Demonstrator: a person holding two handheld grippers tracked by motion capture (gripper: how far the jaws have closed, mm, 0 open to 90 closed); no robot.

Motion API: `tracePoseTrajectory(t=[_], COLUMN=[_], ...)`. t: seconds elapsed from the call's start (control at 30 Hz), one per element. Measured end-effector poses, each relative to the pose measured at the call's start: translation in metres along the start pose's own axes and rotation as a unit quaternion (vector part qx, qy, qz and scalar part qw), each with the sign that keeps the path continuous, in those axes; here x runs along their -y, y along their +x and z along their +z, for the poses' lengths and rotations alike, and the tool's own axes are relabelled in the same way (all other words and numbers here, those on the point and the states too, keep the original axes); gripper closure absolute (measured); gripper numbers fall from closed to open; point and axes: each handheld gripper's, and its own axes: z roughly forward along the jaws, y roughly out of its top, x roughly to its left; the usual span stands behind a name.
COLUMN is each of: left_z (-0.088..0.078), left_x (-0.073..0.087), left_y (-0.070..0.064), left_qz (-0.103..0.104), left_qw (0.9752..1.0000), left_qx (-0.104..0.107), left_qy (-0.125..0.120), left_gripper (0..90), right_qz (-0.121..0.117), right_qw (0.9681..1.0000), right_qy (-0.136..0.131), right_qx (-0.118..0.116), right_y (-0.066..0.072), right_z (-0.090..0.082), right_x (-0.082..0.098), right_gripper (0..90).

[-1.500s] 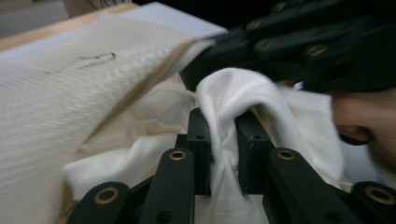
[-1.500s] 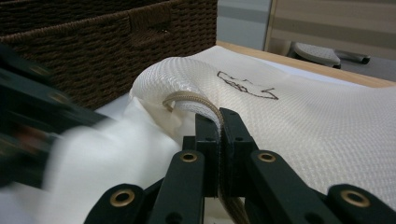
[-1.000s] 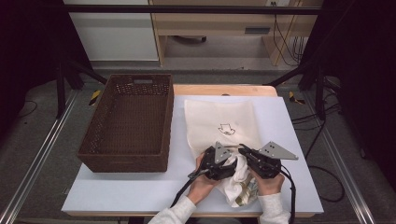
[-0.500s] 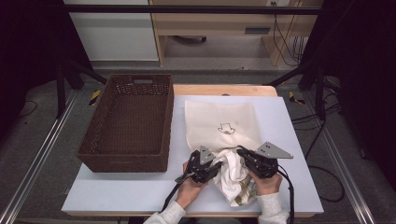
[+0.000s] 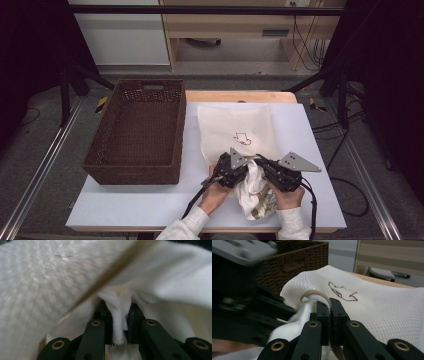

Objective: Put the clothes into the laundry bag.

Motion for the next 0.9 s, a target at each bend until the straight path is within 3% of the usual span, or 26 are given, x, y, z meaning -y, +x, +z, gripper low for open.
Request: tracePoseTrajectory(t=[0.17, 0.23, 0.3, 0.37, 0.47, 0.6, 0.67, 0.73, 0.8, 0.9], left_z=[0.008, 0.006, -0.001, -0.011, -0.033, -0.069, -0.079, -0.079, -0.069, -0.044], left_x=[-0.003, -0.001, 0.000, 0.002, 0.007, 0.020, 0.027, 0.032, 0.036, 0.039], left_y=[0.002, 0.001, 0.000, -0.001, 0.001, 0.001, -0.006, -0.015, -0.023, -0.029], left_qz=[0.012, 0.008, -0.004, -0.006, 0.000, -0.022, -0.012, -0.006, -0.003, -0.022], left_qw=[0.9998, 0.9999, 1.0000, 1.0000, 1.0000, 0.9990, 0.9990, 0.9992, 0.9994, 0.9978], left_qx=[-0.011, -0.014, -0.007, 0.007, 0.009, 0.030, 0.034, 0.035, 0.036, 0.057], left_qy=[0.005, 0.001, -0.004, 0.003, 0.004, -0.023, -0.028, -0.017, -0.002, 0.026], left_gripper=[76.3, 74.6, 64.5, 47.4, 33.3, 26.6, 24.7, 22.2, 20.0, 18.9], right_qz=[0.003, 0.004, 0.000, 0.001, -0.002, -0.003, -0.003, -0.002, -0.002, -0.003], right_qw=[1.0000, 1.0000, 0.9999, 0.9999, 0.9998, 0.9998, 0.9998, 0.9998, 0.9998, 0.9997], right_qy=[0.003, 0.005, 0.010, 0.010, 0.015, 0.015, 0.015, 0.015, 0.016, 0.018], right_qx=[0.002, 0.005, 0.011, 0.010, 0.012, 0.012, 0.012, 0.014, 0.015, 0.015], right_y=[-0.001, -0.002, -0.002, -0.003, -0.002, -0.002, -0.003, -0.003, -0.002, -0.002], right_z=[-0.001, -0.001, 0.000, 0.000, 0.002, 0.003, 0.003, 0.003, 0.003, 0.004], right_x=[0.001, 0.002, 0.003, 0.003, 0.004, 0.004, 0.004, 0.004, 0.005, 0.005], right_gripper=[87.3, 87.2, 87.2, 87.2, 87.2, 87.2, 87.1, 87.2, 87.1, 87.1])
